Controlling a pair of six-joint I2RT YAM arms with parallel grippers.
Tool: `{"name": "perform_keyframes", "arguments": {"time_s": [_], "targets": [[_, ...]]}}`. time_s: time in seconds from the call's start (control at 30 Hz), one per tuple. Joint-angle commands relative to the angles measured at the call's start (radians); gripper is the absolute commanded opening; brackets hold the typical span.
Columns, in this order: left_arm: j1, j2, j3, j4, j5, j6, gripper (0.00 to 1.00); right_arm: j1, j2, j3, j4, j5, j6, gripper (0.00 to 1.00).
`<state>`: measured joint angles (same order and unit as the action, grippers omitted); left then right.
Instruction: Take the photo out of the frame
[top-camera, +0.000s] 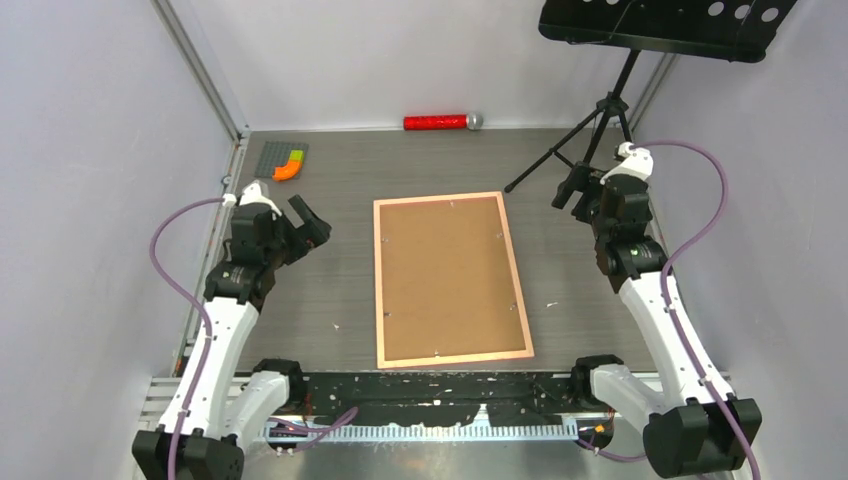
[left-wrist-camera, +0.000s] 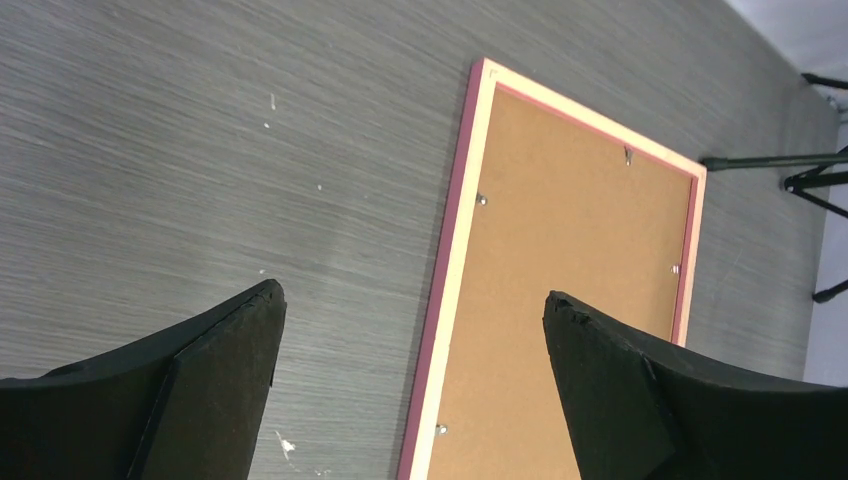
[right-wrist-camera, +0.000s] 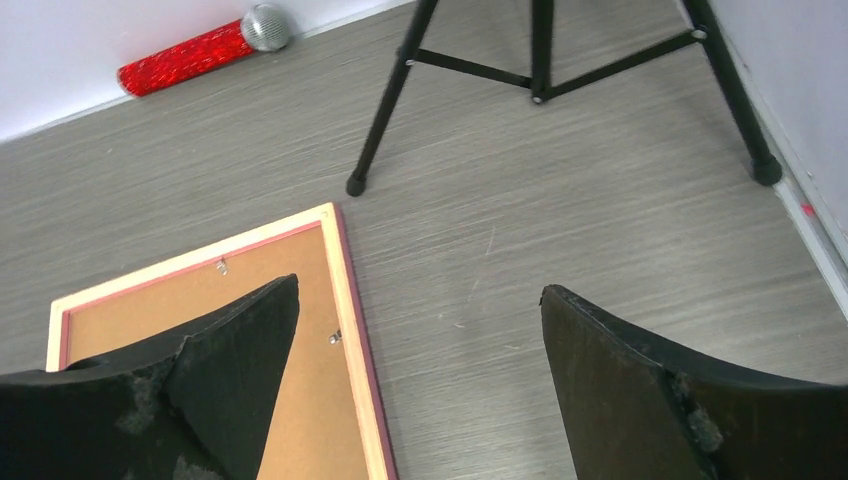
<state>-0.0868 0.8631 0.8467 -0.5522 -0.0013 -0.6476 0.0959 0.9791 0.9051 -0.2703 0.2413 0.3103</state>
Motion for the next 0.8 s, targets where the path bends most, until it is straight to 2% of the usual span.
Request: {"name": "perform_keyframes", "arguments": {"time_s": [0.0,0.1,0.17,0.2,0.23,0.27,0.3,0.33,0.37,0.4,0.5,0.57,0.67,0.77], "targets": [[-0.001,0.049,-0.024,0.011,0.104,-0.002,0.99,0.0,-0.029,-0.041,0.135,-0.184,-0.093,0.96],[-0.025,0.117,-0.043,0.029,0.154,-0.012,0.99,0.0,-0.011,-0.056,0.173,-0.364,-0.167,0.96],[-0.066,0.177,-0.056,0.045,0.167,-0.016,0.99,0.007,0.033,-0.04,0.169,-0.541,-0.203,0.96],[-0.1,0.223,-0.06,0.056,0.18,-0.017,0.99,0.033,0.081,-0.018,0.164,-0.68,-0.217,0.96],[-0.119,0.26,-0.063,0.069,0.191,-0.015,0.99,0.062,0.104,-0.008,0.153,-0.717,-0.236,0.96],[-0.131,0.298,-0.066,0.082,0.207,-0.015,0.99,0.156,0.148,0.013,0.145,-0.696,-0.257,0.96],[-0.143,0.337,-0.07,0.095,0.228,-0.015,0.95,0.213,0.167,0.018,0.142,-0.601,-0.321,0.96],[-0.15,0.379,-0.072,0.11,0.253,-0.016,0.91,0.347,0.211,0.019,0.149,-0.538,-0.365,0.96],[-0.159,0.42,-0.076,0.127,0.279,-0.019,0.85,0.41,0.235,0.016,0.184,-0.456,-0.444,0.96],[-0.164,0.46,-0.077,0.141,0.305,-0.019,0.81,0.502,0.282,0.004,0.207,-0.445,-0.473,0.96],[-0.193,0.559,-0.071,0.177,0.346,-0.015,0.7,0.62,0.375,-0.009,0.333,-0.544,-0.526,0.97],[-0.215,0.602,-0.064,0.186,0.342,-0.007,0.65,0.706,0.433,-0.014,0.387,-0.556,-0.571,0.97],[-0.229,0.646,-0.061,0.198,0.315,-0.007,0.62,0.853,0.533,-0.02,0.439,-0.516,-0.704,0.97],[-0.241,0.674,-0.072,0.214,0.31,-0.008,0.57,0.927,0.625,0.004,0.459,-0.475,-0.762,0.97]]}}
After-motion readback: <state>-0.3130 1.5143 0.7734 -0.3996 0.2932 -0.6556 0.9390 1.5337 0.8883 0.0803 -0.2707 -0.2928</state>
